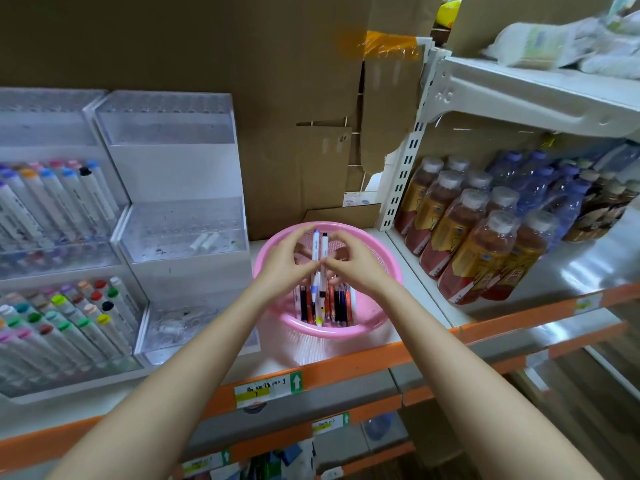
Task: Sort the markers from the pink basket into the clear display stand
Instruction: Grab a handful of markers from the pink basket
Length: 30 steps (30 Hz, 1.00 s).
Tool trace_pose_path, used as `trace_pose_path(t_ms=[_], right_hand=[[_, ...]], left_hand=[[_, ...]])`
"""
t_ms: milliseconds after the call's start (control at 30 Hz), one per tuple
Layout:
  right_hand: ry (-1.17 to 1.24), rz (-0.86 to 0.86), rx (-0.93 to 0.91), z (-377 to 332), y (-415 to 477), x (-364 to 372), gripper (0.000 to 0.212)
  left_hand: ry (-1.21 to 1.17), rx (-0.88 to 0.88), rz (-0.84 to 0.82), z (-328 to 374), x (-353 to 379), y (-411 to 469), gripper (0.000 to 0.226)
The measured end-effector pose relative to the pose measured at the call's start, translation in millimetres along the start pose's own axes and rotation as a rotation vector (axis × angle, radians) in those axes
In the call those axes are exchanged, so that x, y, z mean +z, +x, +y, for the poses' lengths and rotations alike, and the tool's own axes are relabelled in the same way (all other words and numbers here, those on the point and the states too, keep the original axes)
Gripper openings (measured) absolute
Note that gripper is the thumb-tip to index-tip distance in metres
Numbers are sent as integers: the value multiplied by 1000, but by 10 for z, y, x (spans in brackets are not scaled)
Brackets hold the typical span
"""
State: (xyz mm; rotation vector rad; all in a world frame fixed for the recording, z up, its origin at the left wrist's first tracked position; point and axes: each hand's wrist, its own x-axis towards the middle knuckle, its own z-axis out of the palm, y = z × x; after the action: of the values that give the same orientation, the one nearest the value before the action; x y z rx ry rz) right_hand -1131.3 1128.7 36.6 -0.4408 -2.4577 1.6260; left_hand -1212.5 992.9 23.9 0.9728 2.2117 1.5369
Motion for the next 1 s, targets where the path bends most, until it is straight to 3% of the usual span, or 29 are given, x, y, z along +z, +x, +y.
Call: trace_pose_path(t_ms=[67,233,467,1000], right_hand=[[-30,41,-86,-115,-55,7,41],[-110,161,-302,-319,-188,18,47],[-39,323,-472,-682,-355,249,53],[-42,172,-657,-1719,-226,1738,43]], left_hand=[[46,93,61,66,-32,-54,58],[142,266,167,302,-155,-195,55],[103,316,354,531,-503,-543,53],[178,270,603,409,-2157,-1346,53]])
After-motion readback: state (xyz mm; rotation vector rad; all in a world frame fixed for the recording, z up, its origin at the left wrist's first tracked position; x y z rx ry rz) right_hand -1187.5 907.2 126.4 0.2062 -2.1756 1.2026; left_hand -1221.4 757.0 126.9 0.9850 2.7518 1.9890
